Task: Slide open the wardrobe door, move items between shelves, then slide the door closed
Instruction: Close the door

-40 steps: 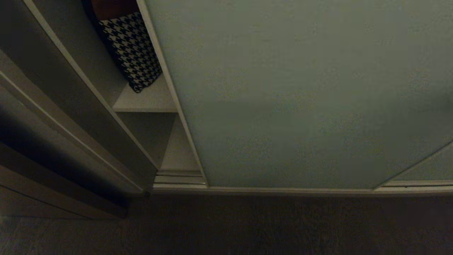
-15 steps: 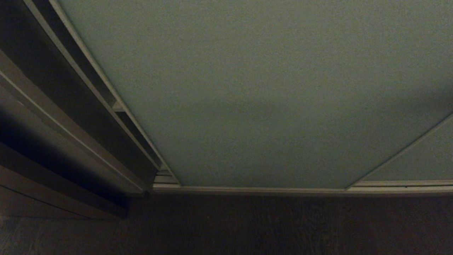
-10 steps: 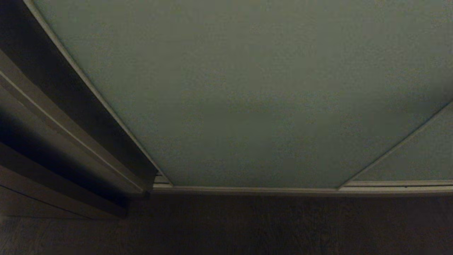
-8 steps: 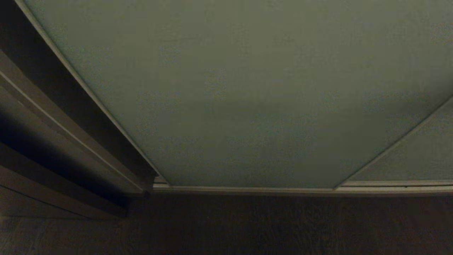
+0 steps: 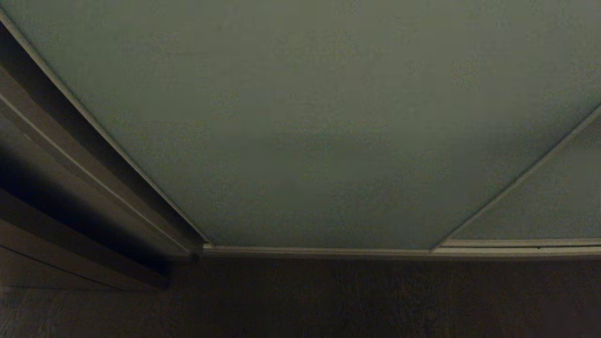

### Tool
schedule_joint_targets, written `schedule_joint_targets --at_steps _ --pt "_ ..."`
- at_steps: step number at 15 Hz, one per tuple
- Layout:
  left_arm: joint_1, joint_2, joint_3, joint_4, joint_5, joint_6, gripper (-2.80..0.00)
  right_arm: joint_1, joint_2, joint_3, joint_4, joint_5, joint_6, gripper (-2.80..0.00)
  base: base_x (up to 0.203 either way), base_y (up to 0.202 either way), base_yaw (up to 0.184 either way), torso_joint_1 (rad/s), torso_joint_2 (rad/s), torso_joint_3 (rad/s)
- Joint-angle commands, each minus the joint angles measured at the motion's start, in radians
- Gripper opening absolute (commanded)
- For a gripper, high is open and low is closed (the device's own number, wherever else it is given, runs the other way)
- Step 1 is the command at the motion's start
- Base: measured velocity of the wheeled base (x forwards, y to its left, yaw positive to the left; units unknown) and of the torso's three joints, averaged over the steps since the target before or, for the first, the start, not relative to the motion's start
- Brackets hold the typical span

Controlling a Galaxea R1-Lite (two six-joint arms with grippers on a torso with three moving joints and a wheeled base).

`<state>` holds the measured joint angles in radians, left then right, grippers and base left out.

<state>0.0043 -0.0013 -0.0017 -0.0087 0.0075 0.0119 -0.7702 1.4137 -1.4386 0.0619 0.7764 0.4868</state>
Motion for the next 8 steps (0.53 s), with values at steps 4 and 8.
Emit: schedule_joint_targets --at_steps 4,8 --pt "0.0 0.001 0.0 -0.001 0.0 0.0 -2.8 0.012 -0.029 0.037 0.007 0.004 -0.009 -2.8 0.0 0.0 0.0 0.0 0.0 0.0" --pt "0.0 0.001 0.0 -0.001 0.0 0.0 -2.8 0.027 -0.102 0.109 0.023 0.0 -0.147 -2.8 0.0 0.0 0.0 0.0 0.0 0.0"
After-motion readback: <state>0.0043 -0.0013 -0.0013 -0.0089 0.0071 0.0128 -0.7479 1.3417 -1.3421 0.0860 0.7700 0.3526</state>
